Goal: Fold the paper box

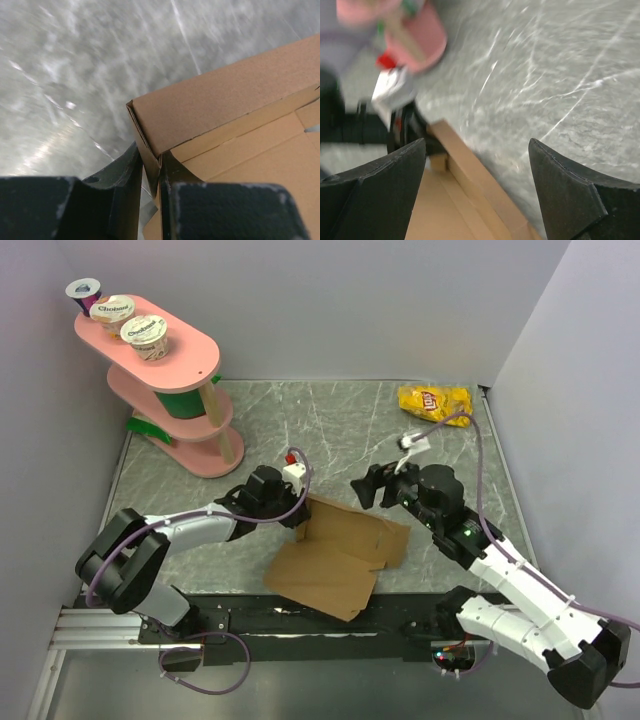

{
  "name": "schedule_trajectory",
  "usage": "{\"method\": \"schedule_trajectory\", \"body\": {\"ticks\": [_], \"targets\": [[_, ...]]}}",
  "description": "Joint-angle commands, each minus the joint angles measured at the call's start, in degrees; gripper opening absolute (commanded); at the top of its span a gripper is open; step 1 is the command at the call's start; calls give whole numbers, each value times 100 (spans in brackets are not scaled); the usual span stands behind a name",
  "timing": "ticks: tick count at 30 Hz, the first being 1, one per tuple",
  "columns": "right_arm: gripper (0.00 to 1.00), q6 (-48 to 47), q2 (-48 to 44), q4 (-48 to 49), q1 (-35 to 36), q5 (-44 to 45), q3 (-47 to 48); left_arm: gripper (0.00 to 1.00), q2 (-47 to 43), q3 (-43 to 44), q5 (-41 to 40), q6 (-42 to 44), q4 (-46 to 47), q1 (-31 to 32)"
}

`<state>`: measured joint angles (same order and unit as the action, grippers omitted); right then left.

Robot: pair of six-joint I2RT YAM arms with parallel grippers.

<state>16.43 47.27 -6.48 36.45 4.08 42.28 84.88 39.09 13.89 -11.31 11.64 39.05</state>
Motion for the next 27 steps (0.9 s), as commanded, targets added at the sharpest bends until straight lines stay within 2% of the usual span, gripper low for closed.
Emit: {"method": "schedule_trajectory", "body": {"ticks": [1,7,8,11,17,19,21,23,24,27], "targets": [[88,-1544,221,-1135,327,-1058,368,1,-156,257,878,112,-865,-20],[88,-1764,572,-1312,1083,-417,263,1,-297,213,887,24,-927,-29],[87,-1783,625,-1312,1362,53,219,1,-305,213,896,24,-935,-29],[86,-1827,915,-1242,1680,513,114,1,-288,257,896,24,-1084,-29],[84,-2055,1162,-627,1989,1068,-211,1,-305,318,957,15,-1146,-29],[77,-2196,1250,-416,2086,1287,-299,1,-306,336,966,15,-1294,-29],[63,-2292,1425,-266,2156,1385,-335,1,-288,371,1010,15,-1339,-29],[53,-2363,1566,-179,2235,1613,-317,1,-297,362,1019,6,-1357,-29],[43,-2433,1688,-152,2296,1657,-317,1,-297,362,1019,-3,-1357,-29],[29,-2512,1891,-12,2349,1850,-334,1,-306,354,993,-82,-1366,-29]]}}
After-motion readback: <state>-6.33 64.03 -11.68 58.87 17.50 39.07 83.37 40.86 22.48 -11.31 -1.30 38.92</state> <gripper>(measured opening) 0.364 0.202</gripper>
